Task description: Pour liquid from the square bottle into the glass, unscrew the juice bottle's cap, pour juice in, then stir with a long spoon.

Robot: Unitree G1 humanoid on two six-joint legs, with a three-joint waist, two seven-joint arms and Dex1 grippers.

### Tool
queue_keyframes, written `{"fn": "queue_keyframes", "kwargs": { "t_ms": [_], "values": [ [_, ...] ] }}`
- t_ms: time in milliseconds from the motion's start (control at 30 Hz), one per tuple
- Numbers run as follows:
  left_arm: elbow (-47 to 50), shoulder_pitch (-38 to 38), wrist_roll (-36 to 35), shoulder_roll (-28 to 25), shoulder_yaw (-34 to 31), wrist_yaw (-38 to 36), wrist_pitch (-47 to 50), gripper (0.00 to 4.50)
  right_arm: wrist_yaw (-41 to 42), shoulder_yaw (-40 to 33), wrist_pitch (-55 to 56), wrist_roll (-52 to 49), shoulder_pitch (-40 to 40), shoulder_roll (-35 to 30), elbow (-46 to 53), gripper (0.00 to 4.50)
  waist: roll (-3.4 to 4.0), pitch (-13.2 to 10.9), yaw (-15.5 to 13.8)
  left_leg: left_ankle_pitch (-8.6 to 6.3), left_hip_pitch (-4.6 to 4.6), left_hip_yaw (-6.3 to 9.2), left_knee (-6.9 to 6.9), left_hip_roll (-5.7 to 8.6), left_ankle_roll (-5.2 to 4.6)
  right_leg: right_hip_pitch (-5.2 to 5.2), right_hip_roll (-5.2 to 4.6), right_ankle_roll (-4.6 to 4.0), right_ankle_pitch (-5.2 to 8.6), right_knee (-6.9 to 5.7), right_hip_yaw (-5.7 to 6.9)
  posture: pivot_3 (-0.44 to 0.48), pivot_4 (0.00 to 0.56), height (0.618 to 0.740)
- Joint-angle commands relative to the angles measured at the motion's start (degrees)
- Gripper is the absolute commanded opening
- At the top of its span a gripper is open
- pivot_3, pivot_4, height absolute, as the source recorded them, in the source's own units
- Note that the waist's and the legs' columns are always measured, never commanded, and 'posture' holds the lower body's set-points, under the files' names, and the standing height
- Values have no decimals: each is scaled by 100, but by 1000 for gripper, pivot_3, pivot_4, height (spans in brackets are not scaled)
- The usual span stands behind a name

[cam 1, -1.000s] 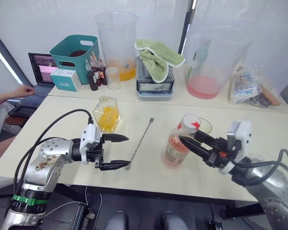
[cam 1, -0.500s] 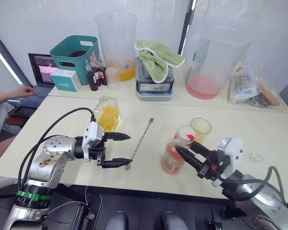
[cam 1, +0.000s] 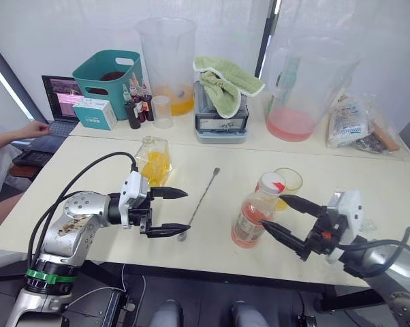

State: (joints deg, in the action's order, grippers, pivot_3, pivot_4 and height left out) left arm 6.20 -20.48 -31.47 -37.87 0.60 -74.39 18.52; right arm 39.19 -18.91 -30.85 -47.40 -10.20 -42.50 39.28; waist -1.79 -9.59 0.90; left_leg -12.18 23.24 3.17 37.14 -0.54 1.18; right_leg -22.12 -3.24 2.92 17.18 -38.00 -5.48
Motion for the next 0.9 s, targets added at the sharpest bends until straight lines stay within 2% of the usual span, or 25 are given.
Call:
{"fn": "queue_keyframes", "kwargs": {
  "t_ms": [33, 200, 433, 533, 667, 900],
  "values": [
    [294, -403, -399, 41, -69, 210, 583, 4500, 440, -652, -147, -396, 95, -396, -261, 4468, -1, -1, -9, 0, 0, 1, 3, 0, 0, 1, 1, 0, 0, 0, 1, 0, 150, 740],
    [160, -1157, -650, 191, 106, 256, 1272, 4500, 1020, -1115, -420, -724, 459, -978, -980, 4468, -1, -1, -3, 0, 2, 0, 8, 4, 0, 2, 0, 1, 0, -1, 1, 0, 150, 740],
    [-575, -2482, -435, 1001, 823, 160, 1704, 4500, 1765, -1086, -425, -538, 964, -1386, -1892, 4468, -4, -2, -19, 0, 8, 2, 12, 16, 0, 4, -2, 1, 0, 1, -1, 0, 150, 740],
    [-640, -2691, -561, 1194, 993, -74, 1923, 4500, 2058, -1058, -477, -503, 985, -1486, -2010, 4468, -3, -2, -3, 0, 16, 4, 16, 18, 0, 2, -4, 2, 0, 2, -3, 0, 150, 740],
    [-781, -2807, -276, 1508, 1226, -45, 1654, 4500, 2196, -1035, -446, -362, 1059, -1542, -2119, 4468, -3, -3, 28, -1, 12, 5, 12, 17, -3, 0, -2, 2, 0, -3, -4, 0, 150, 740],
    [-963, -2841, -14, 2012, 1463, -29, 1406, 4500, 2097, -1081, -478, -214, 858, -1402, -1840, 4468, -3, -3, -6, -1, 18, 5, 22, 20, -3, 1, -3, 2, 0, -2, -5, 0, 150, 740]
  ]
}}
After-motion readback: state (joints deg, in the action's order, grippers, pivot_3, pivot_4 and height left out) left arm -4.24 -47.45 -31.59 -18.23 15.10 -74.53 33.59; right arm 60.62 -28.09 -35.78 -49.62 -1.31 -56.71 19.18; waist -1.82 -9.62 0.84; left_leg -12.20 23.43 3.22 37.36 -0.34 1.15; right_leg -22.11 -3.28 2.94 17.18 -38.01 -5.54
